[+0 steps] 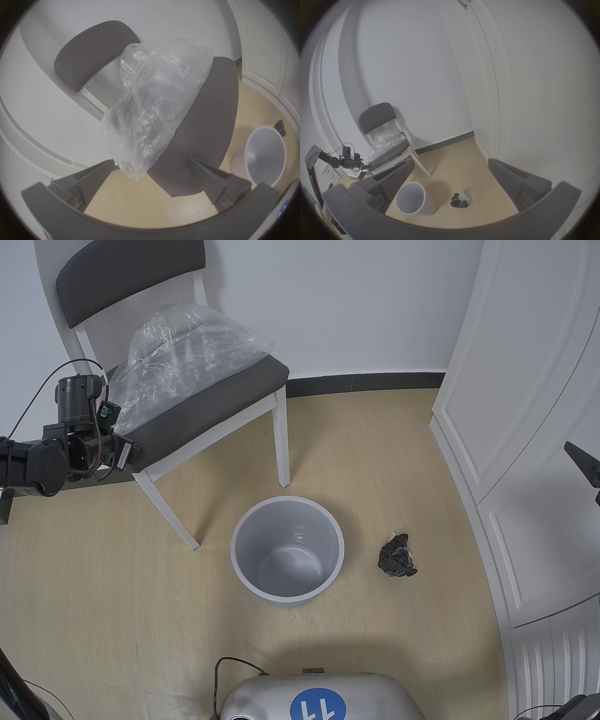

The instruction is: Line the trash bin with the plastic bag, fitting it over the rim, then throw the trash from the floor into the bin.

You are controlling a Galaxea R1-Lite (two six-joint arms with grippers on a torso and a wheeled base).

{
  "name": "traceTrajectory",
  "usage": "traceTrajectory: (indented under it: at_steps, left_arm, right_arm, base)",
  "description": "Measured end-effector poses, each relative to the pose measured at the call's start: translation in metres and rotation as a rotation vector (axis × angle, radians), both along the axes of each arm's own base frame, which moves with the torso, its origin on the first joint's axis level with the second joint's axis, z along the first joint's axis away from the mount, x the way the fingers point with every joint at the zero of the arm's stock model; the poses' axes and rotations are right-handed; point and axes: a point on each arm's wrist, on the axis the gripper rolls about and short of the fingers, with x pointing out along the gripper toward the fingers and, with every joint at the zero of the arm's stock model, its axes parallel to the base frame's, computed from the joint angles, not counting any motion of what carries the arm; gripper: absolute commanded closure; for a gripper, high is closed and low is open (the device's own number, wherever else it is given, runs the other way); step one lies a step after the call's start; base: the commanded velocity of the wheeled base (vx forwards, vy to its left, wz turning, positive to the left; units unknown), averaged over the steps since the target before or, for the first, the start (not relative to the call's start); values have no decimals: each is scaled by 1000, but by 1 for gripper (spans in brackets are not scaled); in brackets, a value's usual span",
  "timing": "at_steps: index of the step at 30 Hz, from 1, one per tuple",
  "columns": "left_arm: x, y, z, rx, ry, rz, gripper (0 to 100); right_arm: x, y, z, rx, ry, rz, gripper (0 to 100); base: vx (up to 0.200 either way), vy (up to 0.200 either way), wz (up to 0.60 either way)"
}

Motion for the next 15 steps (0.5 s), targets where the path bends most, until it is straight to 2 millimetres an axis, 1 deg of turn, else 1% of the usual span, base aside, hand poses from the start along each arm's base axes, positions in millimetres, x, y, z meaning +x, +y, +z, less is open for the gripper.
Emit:
traceTrajectory:
  at_steps: [3, 8, 15]
  left_arm:
    - [2, 0, 0, 0, -11, 0, 0]
    - [5, 3, 7, -2, -56, 8, 0]
    - [12, 17, 19, -3, -100, 51, 0]
  right_arm:
    - [0, 0, 0, 0, 0, 0, 0]
    - [0, -1, 0, 14, 0, -8, 0]
    - [1, -2, 1, 17, 1, -10, 0]
  base:
    - [0, 0, 0]
    - [0, 0, 0]
    - [0, 0, 0]
